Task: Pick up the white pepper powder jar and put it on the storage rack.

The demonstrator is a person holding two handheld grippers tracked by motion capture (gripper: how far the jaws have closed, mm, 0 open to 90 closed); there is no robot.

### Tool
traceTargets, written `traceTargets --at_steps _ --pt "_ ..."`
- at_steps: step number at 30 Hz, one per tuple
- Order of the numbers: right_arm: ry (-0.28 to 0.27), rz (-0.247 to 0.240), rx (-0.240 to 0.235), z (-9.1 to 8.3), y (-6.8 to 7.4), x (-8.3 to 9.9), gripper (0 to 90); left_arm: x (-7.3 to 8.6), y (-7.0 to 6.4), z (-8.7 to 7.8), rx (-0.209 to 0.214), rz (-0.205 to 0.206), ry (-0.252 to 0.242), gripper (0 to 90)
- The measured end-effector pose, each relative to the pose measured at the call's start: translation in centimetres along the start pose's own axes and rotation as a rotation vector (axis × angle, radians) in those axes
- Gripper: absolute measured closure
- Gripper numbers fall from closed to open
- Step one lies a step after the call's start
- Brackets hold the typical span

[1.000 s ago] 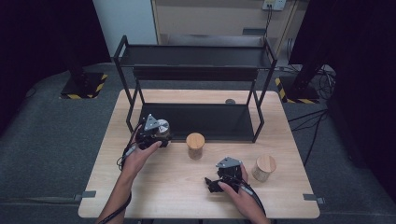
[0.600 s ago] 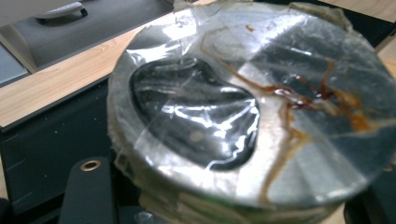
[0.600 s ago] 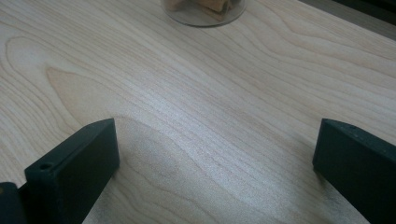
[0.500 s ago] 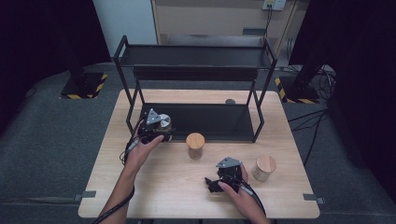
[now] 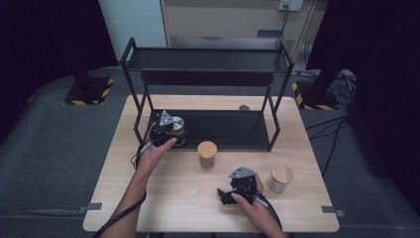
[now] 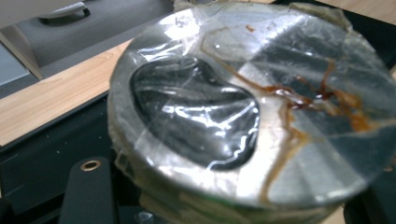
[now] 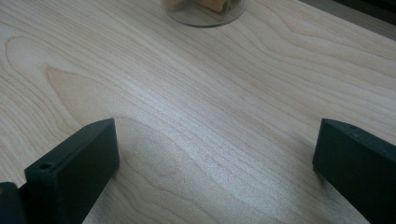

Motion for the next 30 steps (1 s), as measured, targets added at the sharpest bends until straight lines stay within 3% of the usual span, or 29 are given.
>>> traceTargets --at_steps 16,30 --pt "0.000 0.003 0.002 0.0 0.0 0.0 0.3 -1.5 0.9 2.7 -0.012 0.015 0.014 29.8" --pt "0.000 0.000 0.002 0.0 0.0 0.0 0.3 -1.5 2.1 4.5 -0.023 0.003 0.035 29.9"
Point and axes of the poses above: each handheld gripper's, and its own axes: z roughly forward along the jaws, x roughly out of its underside, y roughly to its left, the point moved 10 cm from there along z, roughly forward along the jaws
